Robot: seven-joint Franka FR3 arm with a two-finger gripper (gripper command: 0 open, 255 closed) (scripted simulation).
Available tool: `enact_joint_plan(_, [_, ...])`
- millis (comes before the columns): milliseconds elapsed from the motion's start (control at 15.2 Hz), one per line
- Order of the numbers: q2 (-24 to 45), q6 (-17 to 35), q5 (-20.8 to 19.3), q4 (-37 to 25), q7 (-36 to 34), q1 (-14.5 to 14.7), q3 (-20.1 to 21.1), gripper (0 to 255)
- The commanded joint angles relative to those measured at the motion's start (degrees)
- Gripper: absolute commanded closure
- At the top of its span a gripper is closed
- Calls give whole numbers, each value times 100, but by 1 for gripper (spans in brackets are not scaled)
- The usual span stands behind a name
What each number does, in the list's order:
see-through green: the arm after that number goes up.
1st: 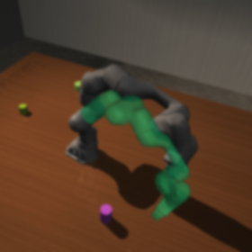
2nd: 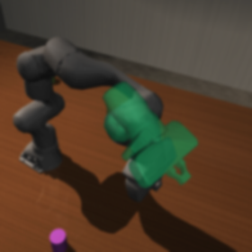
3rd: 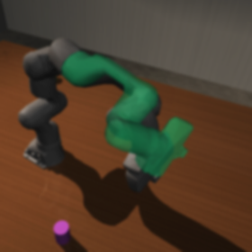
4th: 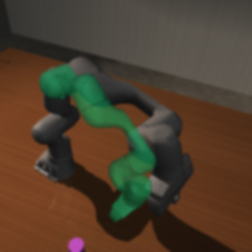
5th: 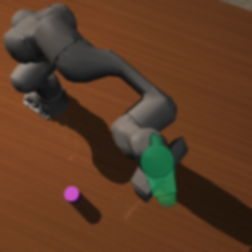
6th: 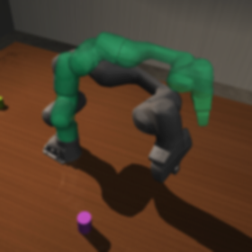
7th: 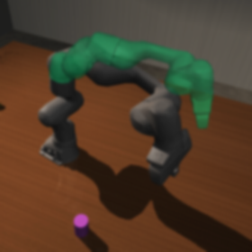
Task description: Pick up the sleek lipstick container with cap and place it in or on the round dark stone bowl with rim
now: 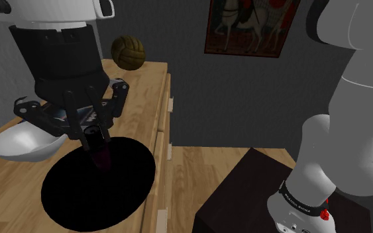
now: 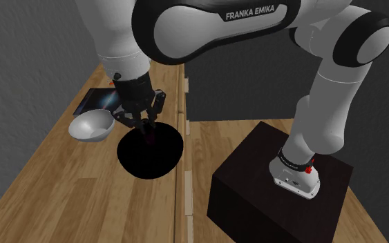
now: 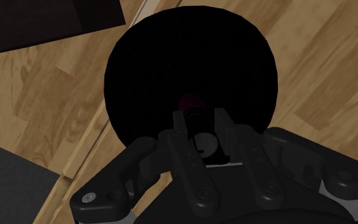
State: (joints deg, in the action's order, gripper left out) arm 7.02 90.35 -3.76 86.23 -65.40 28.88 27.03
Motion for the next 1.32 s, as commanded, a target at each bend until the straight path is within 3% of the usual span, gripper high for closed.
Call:
enact_joint_plan(0, [-2,10,1,10,0,0,0,255])
enact_joint_plan(198, [-2,10,1,10,0,0,0,255])
enact_joint_plan(264, [-2,10,0,10,0,0,0,0])
enact_joint_plan(594, [-2,10,0,10,0,0,0,0])
enact_joint_plan(858, [324,-847,-153,-1136,-80,125,47,0])
enact_joint_plan(1254, [324,-847,-153,-1137,-80,126,45,0])
